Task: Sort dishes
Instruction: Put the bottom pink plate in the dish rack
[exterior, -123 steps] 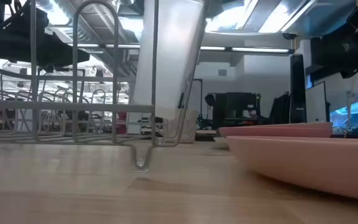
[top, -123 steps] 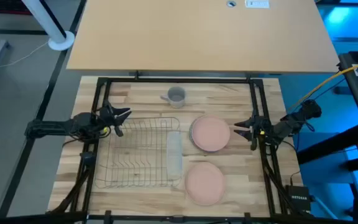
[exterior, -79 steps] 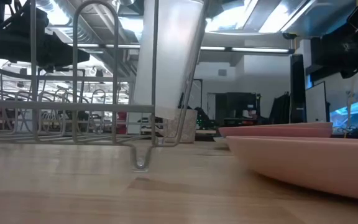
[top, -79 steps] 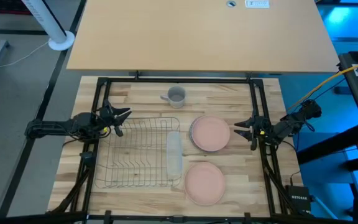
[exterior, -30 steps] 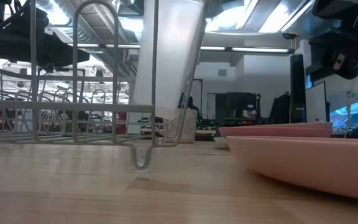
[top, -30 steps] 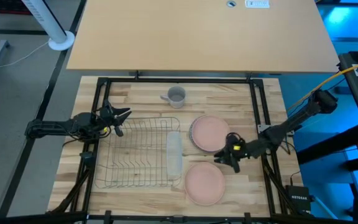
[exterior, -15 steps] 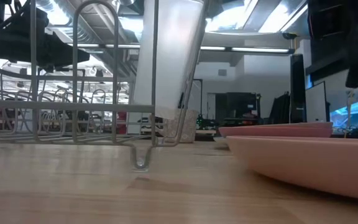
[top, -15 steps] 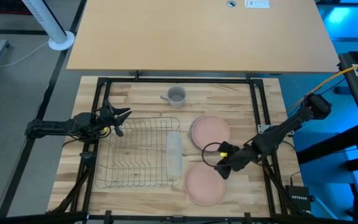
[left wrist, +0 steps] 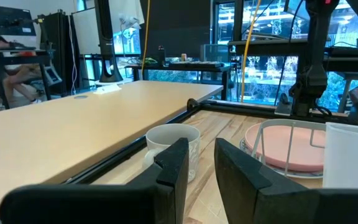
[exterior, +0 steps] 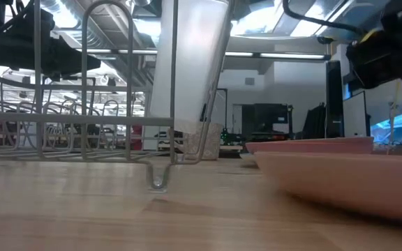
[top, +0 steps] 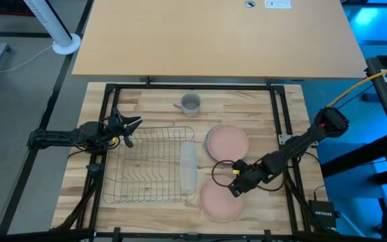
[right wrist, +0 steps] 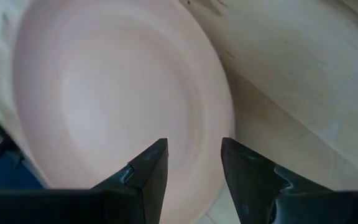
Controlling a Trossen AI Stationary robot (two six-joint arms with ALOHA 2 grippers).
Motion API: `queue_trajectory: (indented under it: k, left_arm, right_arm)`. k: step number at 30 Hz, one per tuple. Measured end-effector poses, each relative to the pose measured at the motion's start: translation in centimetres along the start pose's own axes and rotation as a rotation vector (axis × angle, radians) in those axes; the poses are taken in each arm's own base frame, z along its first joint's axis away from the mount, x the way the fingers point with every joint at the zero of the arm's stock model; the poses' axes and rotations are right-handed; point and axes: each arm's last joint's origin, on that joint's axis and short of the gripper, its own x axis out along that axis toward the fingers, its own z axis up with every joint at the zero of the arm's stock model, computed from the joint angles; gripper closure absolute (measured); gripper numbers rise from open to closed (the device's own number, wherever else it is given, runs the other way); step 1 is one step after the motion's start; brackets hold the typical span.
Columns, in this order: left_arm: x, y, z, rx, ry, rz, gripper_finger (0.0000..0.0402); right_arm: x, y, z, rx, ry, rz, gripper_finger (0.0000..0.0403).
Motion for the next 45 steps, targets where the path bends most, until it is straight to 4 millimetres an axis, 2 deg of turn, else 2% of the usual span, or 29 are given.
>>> queue_trajectory:
  k: [9, 16, 20, 26, 40, 45]
  left_arm:
    - [0.0, 0.0, 0.0, 0.000, 0.001, 0.000, 0.0331]
    - [0.0, 0.0, 0.0, -0.011, 0.000, 0.000, 0.0331]
    - [0.0, 0.0, 0.0, -0.011, 0.000, 0.000, 0.0331]
    - [0.0, 0.0, 0.0, -0.011, 0.001, 0.000, 0.0331]
    - [0.0, 0.0, 0.0, -0.011, 0.000, 0.000, 0.0331]
    - [0.0, 0.0, 0.0, -0.011, 0.000, 0.000, 0.0331]
  right_arm:
    - [0.8, -0.2, 0.0, -0.001, 0.000, -0.028, 0.0246]
    - [-0.1, 1.6, 0.2, -0.075, -0.031, 0.027, 0.0246]
    - [-1.1, 2.0, 0.3, -0.095, -0.051, -0.065, 0.0246]
    - [-2.1, 0.9, 0.4, -0.108, -0.081, -0.256, 0.0246]
    - [-1.6, 0.9, 0.4, -0.104, -0.079, -0.216, 0.0246]
    - [-0.5, 0.7, 0.4, -0.108, -0.090, -0.255, 0.0246]
